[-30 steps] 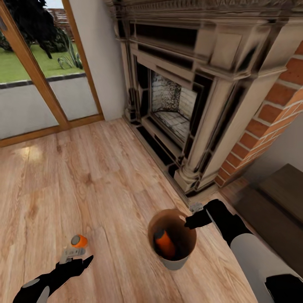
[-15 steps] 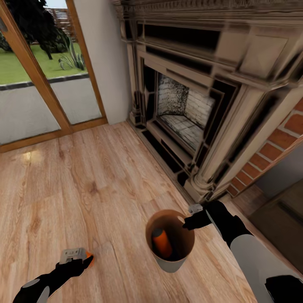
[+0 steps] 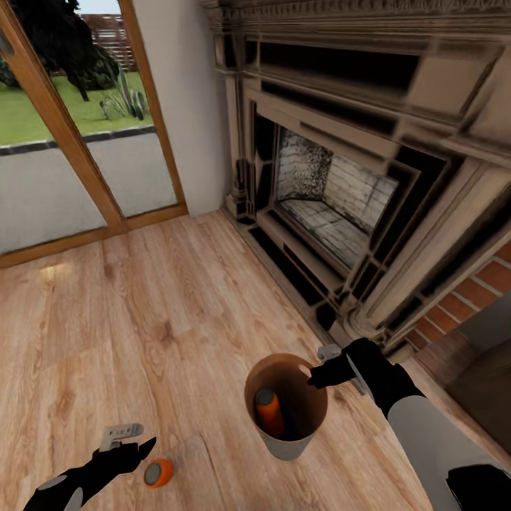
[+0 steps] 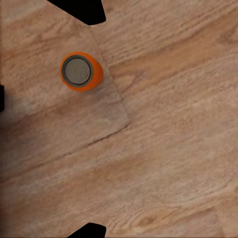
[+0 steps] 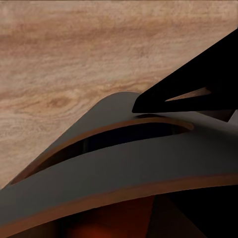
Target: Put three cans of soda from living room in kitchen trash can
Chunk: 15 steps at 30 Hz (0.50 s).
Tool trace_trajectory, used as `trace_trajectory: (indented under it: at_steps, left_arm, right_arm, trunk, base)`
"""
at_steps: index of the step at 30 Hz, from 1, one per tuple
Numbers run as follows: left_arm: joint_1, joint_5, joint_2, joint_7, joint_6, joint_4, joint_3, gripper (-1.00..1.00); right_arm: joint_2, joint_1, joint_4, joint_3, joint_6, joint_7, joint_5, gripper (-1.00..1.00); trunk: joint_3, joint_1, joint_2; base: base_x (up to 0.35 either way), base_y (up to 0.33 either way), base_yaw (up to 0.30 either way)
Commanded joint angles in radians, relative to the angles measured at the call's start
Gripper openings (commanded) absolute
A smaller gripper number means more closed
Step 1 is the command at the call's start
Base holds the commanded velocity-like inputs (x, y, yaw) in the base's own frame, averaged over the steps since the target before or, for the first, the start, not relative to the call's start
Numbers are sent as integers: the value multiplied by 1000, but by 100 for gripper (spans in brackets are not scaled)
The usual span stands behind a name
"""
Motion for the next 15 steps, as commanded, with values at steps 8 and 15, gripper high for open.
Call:
trace_trajectory:
  at_steps: [8, 15]
  left_arm:
    - [0, 0, 0, 1, -22, 23, 1, 100]
    - [0, 2, 0, 5, -55, 24, 2, 100]
  right_arm:
    - [0, 11, 0, 0, 9, 3, -21, -100]
    - [1, 13, 0, 0, 9, 3, -21, -100]
  trunk:
    - [0, 0, 0]
    - [0, 0, 0]
  base:
    - [228, 224, 0]
    - [26, 65, 0]
